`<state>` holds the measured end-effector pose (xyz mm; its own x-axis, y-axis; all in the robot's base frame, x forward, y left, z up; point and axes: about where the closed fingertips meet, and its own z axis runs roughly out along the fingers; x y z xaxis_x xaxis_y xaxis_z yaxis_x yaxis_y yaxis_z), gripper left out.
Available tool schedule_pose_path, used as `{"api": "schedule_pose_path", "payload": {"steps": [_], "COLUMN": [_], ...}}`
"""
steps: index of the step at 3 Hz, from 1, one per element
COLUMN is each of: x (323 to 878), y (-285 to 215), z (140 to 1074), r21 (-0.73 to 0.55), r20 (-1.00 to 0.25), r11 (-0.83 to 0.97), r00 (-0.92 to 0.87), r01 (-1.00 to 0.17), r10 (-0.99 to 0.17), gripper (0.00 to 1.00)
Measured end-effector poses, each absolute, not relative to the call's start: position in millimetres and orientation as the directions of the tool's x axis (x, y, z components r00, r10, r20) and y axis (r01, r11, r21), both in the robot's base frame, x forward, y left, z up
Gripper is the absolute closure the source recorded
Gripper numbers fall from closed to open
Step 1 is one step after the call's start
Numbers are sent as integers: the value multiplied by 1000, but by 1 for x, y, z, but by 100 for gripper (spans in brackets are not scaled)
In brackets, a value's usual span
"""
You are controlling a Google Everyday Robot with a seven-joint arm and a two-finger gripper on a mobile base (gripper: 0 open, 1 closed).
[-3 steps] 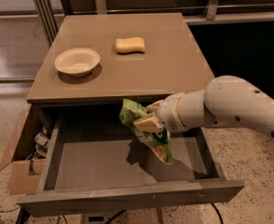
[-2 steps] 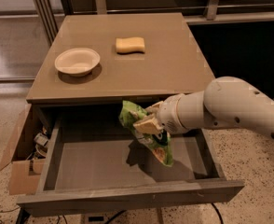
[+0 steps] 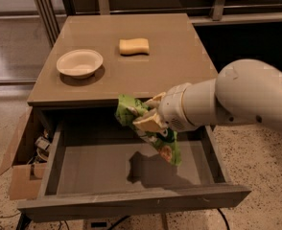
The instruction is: Pick green rice chip bag from top drawer and place on counter
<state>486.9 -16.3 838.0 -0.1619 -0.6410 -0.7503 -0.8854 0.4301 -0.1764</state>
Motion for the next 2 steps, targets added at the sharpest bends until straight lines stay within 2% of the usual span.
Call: {"api": "schedule_pose_path", "payload": {"steps": [1, 2], "x": [501, 506], "y": [-17, -15], "z": [909, 932], "r21": [-287, -318], "r20": [-733, -740], "r11": [410, 410], "r00": [-76, -47], "r01": [-866, -855], "r10": [-675, -671], "gripper": [100, 100]}}
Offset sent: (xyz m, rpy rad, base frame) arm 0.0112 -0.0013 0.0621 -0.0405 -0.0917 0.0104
